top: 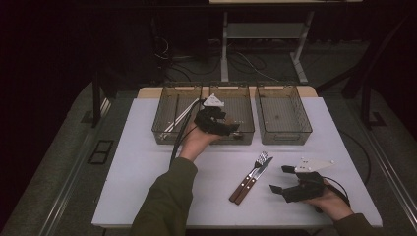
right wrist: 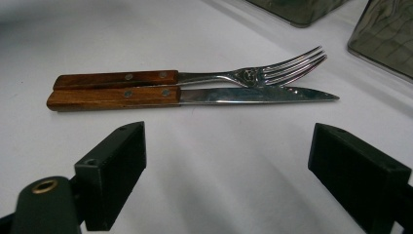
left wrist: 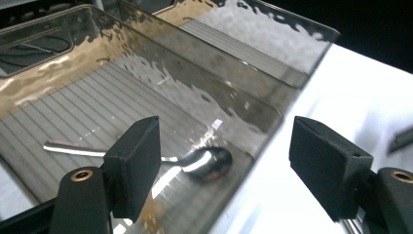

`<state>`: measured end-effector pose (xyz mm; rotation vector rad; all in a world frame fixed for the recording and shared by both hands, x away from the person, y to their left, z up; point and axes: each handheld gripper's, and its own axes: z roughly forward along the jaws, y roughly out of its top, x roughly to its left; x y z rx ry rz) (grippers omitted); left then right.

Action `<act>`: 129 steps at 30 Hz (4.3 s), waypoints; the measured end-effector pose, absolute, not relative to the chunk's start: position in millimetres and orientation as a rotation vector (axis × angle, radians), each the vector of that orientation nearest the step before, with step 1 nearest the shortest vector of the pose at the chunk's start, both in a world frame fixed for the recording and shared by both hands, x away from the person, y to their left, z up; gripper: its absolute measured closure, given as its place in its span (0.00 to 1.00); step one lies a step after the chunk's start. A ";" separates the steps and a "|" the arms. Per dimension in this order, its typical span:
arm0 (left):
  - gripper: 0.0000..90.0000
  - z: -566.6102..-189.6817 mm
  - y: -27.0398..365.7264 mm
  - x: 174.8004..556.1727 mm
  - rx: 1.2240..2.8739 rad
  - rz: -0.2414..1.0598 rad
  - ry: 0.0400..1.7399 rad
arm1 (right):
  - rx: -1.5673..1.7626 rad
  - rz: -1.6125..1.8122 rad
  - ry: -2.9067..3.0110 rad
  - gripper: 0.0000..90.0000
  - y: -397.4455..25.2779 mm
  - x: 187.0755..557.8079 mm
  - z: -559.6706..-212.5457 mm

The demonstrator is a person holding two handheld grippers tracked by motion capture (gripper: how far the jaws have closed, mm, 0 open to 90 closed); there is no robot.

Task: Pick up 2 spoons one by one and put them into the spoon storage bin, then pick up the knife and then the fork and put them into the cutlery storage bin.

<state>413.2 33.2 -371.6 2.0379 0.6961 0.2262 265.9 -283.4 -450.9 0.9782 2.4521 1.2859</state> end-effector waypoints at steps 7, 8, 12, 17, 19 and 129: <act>0.23 -378.6 54.0 383.3 2.013 0.229 0.678 | 0.986 1.287 2.447 0.15 -283.4 266.5 -450.9; 0.21 -380.2 57.2 379.4 2.011 0.221 0.674 | 0.991 1.287 2.443 0.15 -283.6 266.5 -450.8; 0.18 -387.1 71.6 362.4 1.999 0.210 0.671 | 0.994 1.289 2.438 0.15 -284.8 266.9 -450.4; 0.15 -391.7 92.0 338.6 1.982 0.227 0.650 | 0.995 1.292 2.434 0.15 -284.6 267.5 -449.7; 0.14 -394.7 99.4 330.4 1.990 0.228 0.653 | 0.989 1.287 2.440 0.15 -284.3 267.0 -450.1; 0.00 -432.2 147.0 276.9 2.036 0.206 0.651 | 0.797 0.904 2.737 1.00 -251.2 296.9 -434.4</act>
